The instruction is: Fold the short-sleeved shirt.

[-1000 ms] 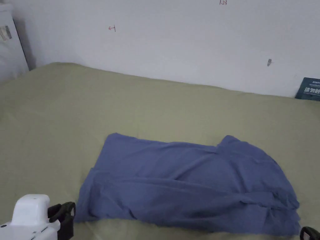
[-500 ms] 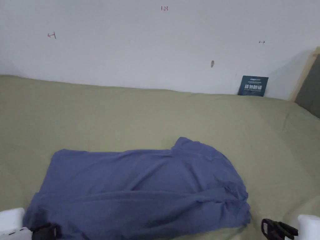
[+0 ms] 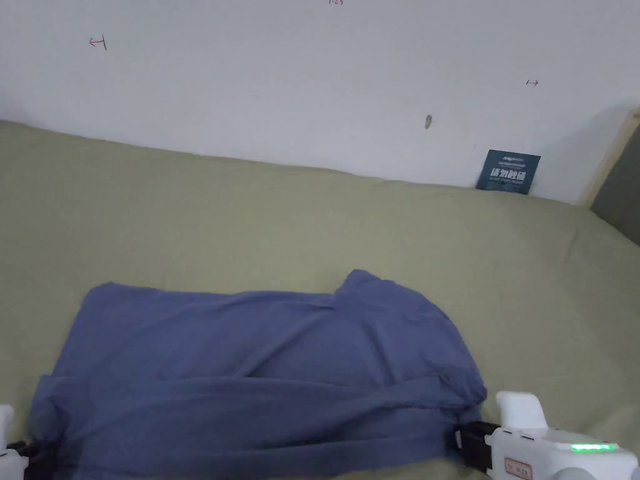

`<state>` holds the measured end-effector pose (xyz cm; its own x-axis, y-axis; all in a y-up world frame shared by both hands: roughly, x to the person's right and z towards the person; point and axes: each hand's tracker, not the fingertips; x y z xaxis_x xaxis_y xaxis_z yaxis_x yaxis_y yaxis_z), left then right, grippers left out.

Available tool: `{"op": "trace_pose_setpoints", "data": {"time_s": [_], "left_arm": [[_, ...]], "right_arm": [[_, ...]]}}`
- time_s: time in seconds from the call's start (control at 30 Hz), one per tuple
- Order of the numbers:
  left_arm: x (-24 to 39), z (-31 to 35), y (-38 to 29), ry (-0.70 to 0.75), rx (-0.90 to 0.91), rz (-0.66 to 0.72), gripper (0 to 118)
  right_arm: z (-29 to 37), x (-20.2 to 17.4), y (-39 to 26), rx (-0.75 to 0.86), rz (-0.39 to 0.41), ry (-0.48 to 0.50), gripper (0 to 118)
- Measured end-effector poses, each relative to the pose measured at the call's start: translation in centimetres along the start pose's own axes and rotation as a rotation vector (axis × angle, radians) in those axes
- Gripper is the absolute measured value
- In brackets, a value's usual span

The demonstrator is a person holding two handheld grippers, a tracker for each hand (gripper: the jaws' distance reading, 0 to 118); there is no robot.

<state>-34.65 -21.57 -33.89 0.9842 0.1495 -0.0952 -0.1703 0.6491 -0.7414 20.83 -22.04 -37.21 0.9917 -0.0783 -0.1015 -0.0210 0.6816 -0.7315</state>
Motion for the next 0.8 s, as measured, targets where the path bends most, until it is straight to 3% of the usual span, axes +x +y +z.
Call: {"op": "trace_pose_setpoints", "data": {"time_s": [0.1,0.27,0.57,0.7,0.8], "left_arm": [[-0.3,0.3,0.5,-0.009,-0.004,-0.022,6],[-1.2,3.2,1.0,-0.103,0.021,-0.028,6],[-3.2,10.1,-2.1,-0.179,-0.024,-0.083,6],[-4.1,11.6,-5.4,-0.16,-0.089,-0.117,6],[-5.1,11.0,-8.2,-0.151,-0.15,-0.064,6]], "right_arm": [[2.1,-0.6,-0.2,0.008,0.002,-0.012,10],[8.0,0.4,-1.2,0.09,-0.107,0.098,10],[16.0,2.0,-6.3,-0.033,-0.206,0.111,10],[17.6,1.4,-10.2,-0.123,-0.176,0.074,10],[17.2,0.9,-13.0,-0.214,-0.162,0.052,10]]}}
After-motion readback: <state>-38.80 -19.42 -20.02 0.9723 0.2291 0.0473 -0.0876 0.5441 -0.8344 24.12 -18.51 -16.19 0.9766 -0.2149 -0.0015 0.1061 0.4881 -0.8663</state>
